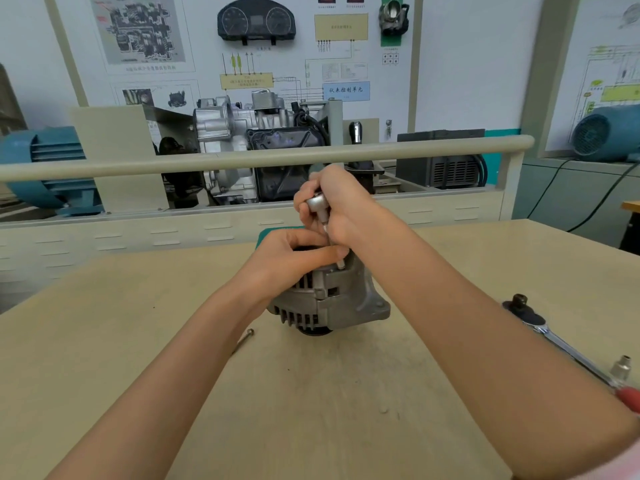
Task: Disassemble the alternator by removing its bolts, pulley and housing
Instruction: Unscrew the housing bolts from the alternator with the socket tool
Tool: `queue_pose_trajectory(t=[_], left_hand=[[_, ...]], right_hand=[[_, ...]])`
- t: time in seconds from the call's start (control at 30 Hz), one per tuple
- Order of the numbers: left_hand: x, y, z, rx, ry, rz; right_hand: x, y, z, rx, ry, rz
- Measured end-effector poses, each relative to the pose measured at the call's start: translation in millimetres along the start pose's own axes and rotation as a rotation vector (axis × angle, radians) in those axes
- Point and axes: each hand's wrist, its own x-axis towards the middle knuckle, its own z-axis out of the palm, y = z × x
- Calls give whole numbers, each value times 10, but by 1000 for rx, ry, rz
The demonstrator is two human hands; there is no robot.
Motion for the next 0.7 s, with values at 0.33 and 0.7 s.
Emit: queue_pose_trajectory(t=[0.33,0.7], left_hand=[[-24,-4,15,-53,34,21],[3,29,92,109,97,-30]], right_hand=[[-57,-5,-48,125,-76,16],[2,-67,-121,160,-24,38]])
